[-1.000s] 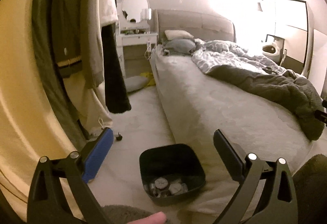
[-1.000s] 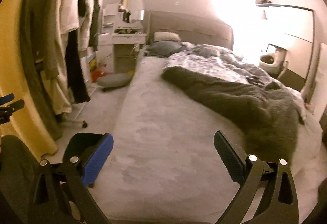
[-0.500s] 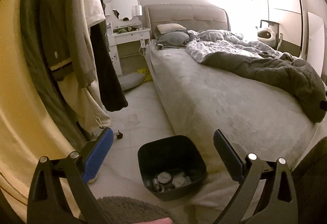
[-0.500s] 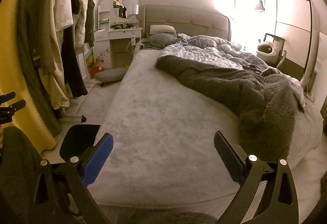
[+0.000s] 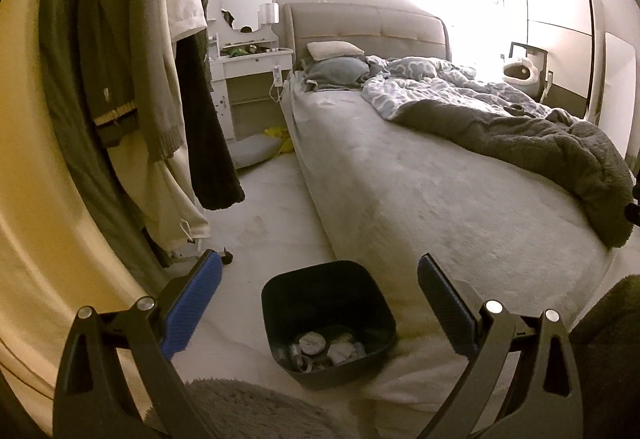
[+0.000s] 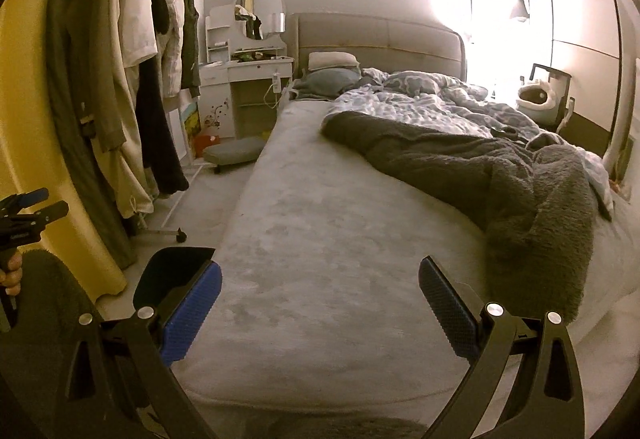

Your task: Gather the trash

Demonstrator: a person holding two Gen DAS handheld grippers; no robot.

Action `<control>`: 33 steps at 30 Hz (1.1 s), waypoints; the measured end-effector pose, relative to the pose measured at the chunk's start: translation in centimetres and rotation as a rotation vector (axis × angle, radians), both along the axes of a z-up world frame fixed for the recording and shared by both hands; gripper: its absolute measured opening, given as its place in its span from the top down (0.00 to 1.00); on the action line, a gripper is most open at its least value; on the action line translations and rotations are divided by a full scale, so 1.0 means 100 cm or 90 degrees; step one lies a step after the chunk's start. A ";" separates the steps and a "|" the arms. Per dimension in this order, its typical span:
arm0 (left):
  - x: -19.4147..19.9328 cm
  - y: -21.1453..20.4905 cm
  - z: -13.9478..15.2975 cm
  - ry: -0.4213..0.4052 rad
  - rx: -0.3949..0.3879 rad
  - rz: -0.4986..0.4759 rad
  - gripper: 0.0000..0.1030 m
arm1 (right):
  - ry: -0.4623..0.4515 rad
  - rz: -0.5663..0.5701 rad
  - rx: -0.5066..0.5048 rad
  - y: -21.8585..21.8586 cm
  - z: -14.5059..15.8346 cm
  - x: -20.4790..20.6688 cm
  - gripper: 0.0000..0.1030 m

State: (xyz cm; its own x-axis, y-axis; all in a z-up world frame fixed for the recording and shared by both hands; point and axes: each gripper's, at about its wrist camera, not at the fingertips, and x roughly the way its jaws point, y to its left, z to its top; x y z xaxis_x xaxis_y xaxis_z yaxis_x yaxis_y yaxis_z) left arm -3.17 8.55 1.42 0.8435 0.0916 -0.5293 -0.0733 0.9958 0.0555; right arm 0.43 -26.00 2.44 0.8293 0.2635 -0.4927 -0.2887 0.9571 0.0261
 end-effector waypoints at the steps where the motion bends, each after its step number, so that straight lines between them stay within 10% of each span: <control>1: 0.000 0.000 0.000 0.001 -0.002 -0.001 0.03 | 0.000 0.001 0.002 0.000 0.000 0.000 0.03; 33: 0.000 0.003 0.000 0.003 -0.008 0.007 0.03 | 0.001 0.001 0.004 0.001 -0.001 -0.001 0.03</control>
